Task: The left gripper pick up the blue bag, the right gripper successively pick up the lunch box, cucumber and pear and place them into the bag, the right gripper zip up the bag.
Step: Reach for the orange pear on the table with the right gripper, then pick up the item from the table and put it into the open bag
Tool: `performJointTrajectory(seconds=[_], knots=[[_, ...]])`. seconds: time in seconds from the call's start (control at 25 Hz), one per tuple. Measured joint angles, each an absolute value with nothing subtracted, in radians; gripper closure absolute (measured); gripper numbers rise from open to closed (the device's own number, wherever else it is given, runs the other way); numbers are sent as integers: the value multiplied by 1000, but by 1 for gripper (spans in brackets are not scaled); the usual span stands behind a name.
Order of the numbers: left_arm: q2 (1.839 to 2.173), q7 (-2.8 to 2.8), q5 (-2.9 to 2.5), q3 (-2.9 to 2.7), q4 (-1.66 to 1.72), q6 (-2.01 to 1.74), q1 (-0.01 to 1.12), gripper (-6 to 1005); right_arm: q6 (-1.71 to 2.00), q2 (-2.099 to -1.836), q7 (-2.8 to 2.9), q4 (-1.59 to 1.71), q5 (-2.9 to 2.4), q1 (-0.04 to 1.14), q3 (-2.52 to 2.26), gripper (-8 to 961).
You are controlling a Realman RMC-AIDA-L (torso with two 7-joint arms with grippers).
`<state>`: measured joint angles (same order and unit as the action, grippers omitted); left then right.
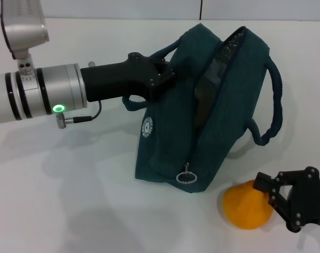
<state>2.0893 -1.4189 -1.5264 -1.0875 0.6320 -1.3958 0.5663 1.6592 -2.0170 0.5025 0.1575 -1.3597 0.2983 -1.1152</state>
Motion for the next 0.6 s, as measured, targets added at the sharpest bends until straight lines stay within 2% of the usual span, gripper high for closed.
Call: performJointTrajectory(seconds=[0.32, 0.6], knots=[[2091, -1419, -1524, -1088, 632, -1396, 568, 957, 1699, -2013, 502, 169, -1344, 299, -1105, 931], [2089, -1419, -1518, -1087, 639, -1416, 563, 957, 1885, -1995, 503, 221, -1310, 290, -1101, 918]])
